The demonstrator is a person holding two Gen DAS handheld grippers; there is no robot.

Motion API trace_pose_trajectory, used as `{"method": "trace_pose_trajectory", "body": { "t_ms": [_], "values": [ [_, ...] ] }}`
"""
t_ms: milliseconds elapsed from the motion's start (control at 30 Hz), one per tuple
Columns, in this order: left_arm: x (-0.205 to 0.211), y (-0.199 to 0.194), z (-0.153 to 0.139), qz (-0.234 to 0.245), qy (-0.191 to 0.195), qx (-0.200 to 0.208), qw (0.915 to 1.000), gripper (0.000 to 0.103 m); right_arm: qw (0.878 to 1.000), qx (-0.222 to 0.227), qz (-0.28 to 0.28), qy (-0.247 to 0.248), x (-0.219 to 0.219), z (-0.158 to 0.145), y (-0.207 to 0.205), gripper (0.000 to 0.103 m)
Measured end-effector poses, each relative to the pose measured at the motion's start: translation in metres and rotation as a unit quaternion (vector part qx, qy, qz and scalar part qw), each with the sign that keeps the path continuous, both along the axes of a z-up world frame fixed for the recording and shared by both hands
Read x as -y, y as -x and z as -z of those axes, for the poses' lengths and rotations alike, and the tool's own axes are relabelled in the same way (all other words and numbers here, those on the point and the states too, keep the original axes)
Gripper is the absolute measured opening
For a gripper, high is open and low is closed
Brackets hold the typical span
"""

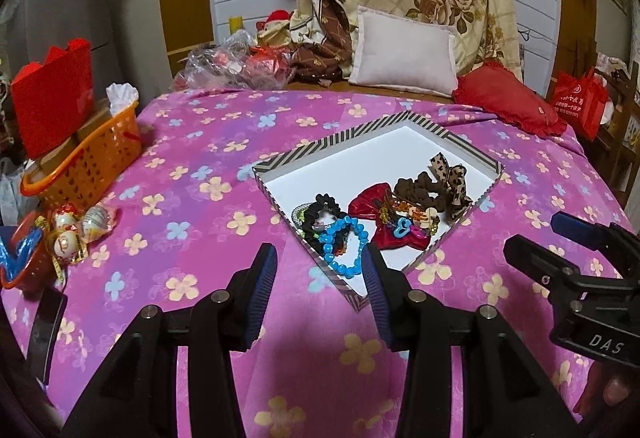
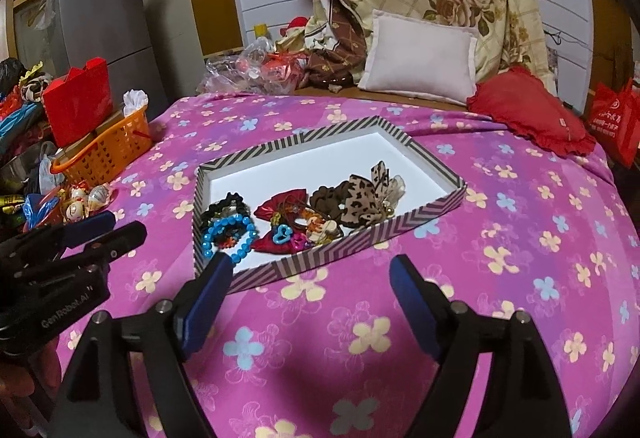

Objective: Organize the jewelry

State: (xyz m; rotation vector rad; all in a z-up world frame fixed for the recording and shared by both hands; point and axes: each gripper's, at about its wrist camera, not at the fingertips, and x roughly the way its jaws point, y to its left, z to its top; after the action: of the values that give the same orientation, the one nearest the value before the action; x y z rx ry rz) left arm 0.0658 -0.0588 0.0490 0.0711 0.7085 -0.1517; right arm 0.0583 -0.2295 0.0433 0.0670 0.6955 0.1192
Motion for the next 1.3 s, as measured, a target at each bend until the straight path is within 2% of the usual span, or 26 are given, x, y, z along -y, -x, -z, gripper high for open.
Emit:
{"method": "trace_pose_trajectory", "body": {
  "t_ms": [300, 533, 1300],
  "values": [
    [-0.005, 0.016, -0.009, -0.007, 0.007, 0.011, 0.9999, 0.039, 1.000, 0.001, 0.004, 0.000, 0.001, -0.004, 0.015, 0.086],
    [-0.003, 0.024, -0.012, -0.007, -0.004, 0.018, 0.9998, 0.039, 1.000, -0.003, 0.003, -0.002, -0.001, -0.001, 0.020, 0.086],
    [-0.007, 0.024, -0.007, -0.007, -0.007, 0.015, 0.9998, 0.039, 1.000, -0.013, 0.003, -0.009, -0.003, 0.008, 0.018, 0.086]
  ]
}}
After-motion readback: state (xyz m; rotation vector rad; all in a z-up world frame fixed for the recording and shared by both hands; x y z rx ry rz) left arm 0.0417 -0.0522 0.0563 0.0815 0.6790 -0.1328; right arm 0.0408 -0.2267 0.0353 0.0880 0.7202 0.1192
